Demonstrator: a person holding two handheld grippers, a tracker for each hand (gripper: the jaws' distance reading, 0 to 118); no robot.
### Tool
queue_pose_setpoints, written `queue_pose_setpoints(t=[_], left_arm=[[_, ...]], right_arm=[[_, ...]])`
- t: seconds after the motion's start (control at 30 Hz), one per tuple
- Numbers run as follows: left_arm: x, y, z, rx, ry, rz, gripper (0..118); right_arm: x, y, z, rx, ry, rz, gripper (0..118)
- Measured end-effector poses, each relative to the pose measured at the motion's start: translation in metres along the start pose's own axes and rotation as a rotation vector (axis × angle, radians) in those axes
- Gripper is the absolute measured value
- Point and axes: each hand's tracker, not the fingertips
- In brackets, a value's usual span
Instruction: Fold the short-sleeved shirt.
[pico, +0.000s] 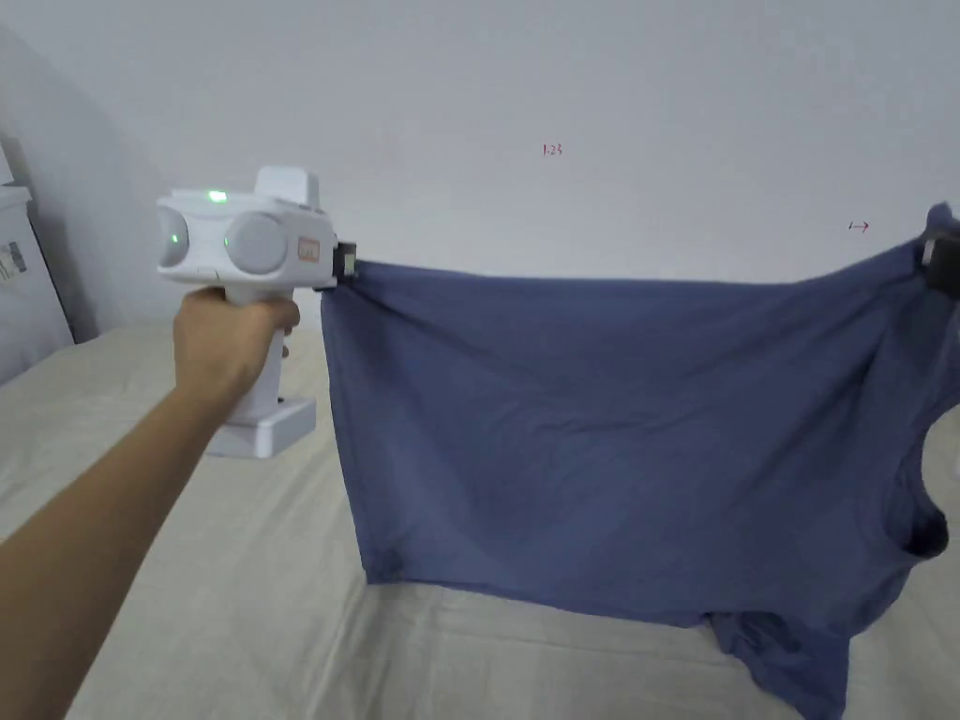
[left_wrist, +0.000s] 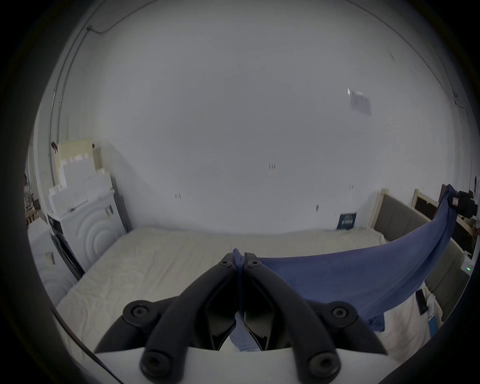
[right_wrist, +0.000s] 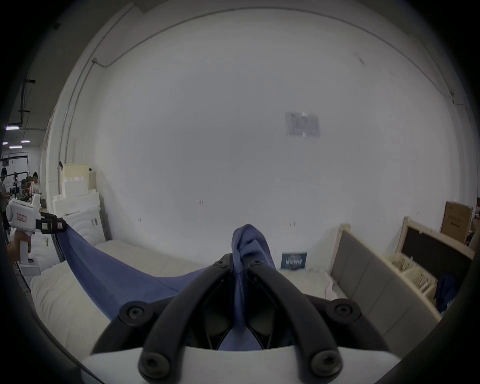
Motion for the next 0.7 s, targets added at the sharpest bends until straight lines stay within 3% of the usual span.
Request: queue_pose_setpoints(t=[0.4, 0.7], left_arm=[[0.017, -0.168, -0.060, -0.252, -0.004, 0.022, 0], [0.008, -0.265, -0.007, -0.352, -0.034, 0.047, 0]], right_arm=[[0.006, -0.179, -0.023, -0.246, -0.032, -0.105, 4], [0.002, -0.266, 0.043, -0.337, -0.012, -0.156, 4]])
